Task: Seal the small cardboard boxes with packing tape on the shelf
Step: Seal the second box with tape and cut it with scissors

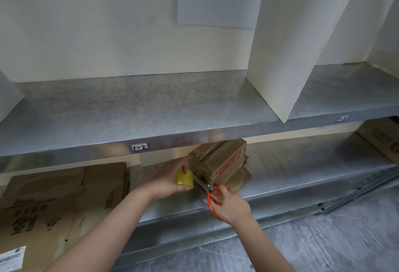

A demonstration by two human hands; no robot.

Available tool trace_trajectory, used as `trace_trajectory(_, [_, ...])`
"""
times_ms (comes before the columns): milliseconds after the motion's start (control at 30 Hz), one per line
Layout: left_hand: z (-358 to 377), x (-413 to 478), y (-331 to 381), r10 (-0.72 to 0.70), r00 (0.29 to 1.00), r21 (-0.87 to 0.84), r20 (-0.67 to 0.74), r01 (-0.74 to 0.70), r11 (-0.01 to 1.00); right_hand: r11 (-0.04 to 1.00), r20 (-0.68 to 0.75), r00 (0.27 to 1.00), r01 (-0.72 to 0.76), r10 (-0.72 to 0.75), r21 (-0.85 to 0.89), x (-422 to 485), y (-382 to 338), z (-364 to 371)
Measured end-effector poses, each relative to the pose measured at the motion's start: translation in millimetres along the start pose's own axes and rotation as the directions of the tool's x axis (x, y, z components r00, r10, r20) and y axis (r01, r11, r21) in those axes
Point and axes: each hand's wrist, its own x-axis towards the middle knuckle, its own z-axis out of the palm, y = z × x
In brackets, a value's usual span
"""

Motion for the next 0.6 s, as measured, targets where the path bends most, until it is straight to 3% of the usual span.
trace_trajectory(100, [2, 9, 5, 0.012, 0.999, 0.017, 0.033, -0.013, 1.0, 1.0, -0.024, 1.0, 0.013, -0.014, -0.023, 4, 8, 2])
trace_trajectory(233, [8, 11, 2, -0.028, 0.998, 0.074, 0.05, 0.024, 0.997, 0.977, -0.037, 0.999, 0.014, -0.023, -0.214, 9, 22, 5])
trace_trajectory(500, [5, 14, -1, -0.056, 0.997, -0.017, -0.05, 0.055, 0.998, 0.966, -0.26, 0.957, 0.058, -0.125, -0.252, -1, 48, -7])
trace_trajectory(600, [9, 7, -6, -0.08, 0.996, -0.055, -0.031, 0.078, 0.995, 0.964, -0.205, 0.962, 0.129, -0.178, -0.231, -5, 74, -19])
